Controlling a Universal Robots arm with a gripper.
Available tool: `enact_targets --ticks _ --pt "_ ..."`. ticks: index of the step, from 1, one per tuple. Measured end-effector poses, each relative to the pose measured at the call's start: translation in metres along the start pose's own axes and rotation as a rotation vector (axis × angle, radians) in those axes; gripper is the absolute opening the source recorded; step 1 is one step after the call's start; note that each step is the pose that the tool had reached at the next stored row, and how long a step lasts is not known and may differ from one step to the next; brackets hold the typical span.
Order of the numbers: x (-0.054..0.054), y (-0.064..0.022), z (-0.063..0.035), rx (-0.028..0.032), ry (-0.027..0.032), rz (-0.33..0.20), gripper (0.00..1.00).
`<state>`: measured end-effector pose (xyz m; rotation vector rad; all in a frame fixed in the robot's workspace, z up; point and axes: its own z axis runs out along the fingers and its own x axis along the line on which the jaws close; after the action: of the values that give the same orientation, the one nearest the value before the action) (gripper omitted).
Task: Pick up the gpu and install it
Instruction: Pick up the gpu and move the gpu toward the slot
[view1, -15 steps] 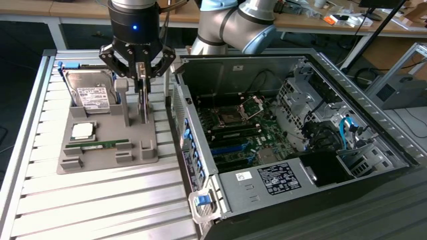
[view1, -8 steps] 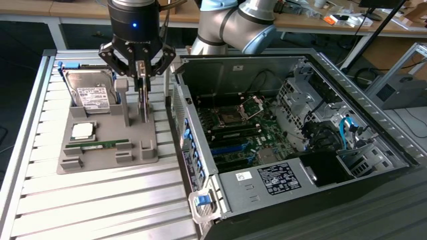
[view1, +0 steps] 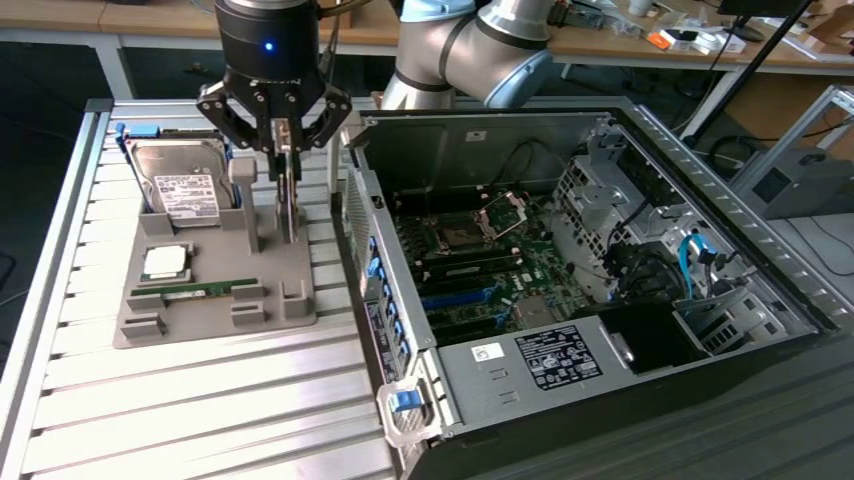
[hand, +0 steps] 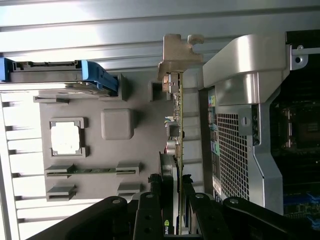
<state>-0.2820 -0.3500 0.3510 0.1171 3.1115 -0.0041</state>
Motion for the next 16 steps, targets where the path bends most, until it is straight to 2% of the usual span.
enact_targets --ticks 16 --pt "-0.0002 0.0 -0.0069 -0.0009 0.0001 0.0 0.27"
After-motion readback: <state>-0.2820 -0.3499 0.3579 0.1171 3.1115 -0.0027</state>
